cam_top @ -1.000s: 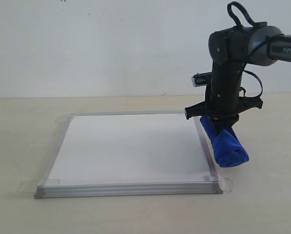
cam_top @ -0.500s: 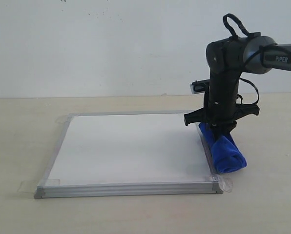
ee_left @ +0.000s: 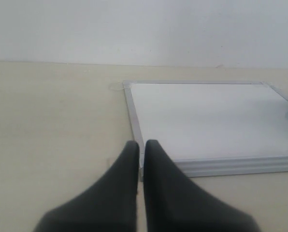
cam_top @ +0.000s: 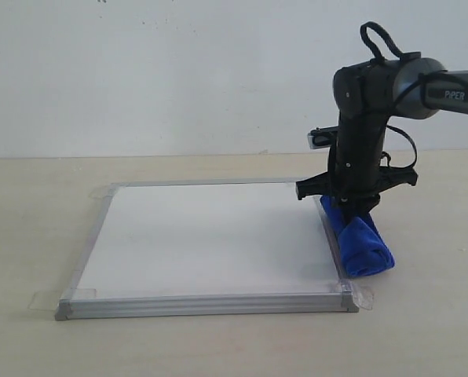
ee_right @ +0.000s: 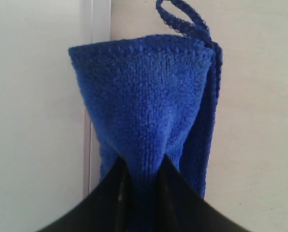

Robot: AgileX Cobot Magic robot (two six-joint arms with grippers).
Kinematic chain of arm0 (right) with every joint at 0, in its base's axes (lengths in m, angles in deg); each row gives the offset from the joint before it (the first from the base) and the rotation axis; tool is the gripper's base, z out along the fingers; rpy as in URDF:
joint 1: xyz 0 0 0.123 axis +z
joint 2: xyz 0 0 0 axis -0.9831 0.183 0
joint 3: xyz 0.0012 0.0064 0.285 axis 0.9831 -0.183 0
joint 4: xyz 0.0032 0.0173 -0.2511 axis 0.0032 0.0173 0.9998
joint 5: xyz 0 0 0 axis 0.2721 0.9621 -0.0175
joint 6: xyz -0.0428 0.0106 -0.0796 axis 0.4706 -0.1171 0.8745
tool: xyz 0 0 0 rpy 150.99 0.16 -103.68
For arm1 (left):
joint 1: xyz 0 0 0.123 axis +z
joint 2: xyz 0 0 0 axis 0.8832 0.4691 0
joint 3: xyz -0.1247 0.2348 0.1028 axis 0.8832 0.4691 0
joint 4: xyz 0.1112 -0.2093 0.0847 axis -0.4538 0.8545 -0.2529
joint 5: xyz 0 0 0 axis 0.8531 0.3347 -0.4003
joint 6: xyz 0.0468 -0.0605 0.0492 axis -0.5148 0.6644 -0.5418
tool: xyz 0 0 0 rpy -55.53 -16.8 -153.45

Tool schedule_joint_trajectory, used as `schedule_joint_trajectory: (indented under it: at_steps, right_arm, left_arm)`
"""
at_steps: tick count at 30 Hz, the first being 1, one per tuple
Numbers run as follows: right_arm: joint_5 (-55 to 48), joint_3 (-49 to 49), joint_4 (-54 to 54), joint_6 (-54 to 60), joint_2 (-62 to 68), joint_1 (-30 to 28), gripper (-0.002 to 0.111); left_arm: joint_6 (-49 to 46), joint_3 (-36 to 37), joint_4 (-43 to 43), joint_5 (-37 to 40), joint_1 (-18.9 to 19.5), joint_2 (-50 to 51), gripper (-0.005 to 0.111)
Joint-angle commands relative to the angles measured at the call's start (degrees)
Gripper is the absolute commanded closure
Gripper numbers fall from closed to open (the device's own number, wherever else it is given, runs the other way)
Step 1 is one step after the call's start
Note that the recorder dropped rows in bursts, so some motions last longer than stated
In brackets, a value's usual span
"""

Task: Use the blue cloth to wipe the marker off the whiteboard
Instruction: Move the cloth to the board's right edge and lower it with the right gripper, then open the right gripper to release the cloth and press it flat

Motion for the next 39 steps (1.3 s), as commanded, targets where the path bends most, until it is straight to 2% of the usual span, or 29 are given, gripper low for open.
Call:
schedule_joint_trajectory:
  at_steps: [1,19,21,23,25,39]
  right_arm:
    - [0.17,0.21,0.33,-0.33,-0.10,-0.69,0.108]
    - [0.53,0.21,0.68,-0.33,-0.10,-0.69,0.107]
    - [0.53,0.21,0.68,-0.33,-0.10,-0.69,0.095]
    - [0.53,0.21,0.68,-0.45,-0.10,-0.69,0.074]
    - [0.41,0.21,0.68,-1.16,-0.10,-0.69,0.064]
    - [-1.69,0.30,2.16,-1.80,-5.17,-0.69,0.064]
  left_arm:
    - [0.00,0.19,-0.03,-0.17,-0.13,-0.18,0.103]
    - [0.00,0.19,-0.03,-0.17,-0.13,-0.18,0.103]
    - [0.00,0.19,-0.03,-0.17,-0.13,-0.18,0.103]
    - [0.00,0.19,-0.03,-0.17,-0.13,-0.18,0.103]
    - [0.00,0.19,-0.03,-0.17,-0.13,-0.18,0.103]
    - [0.00,0.19,-0.03,-0.17,-0.13,-0.18,0.103]
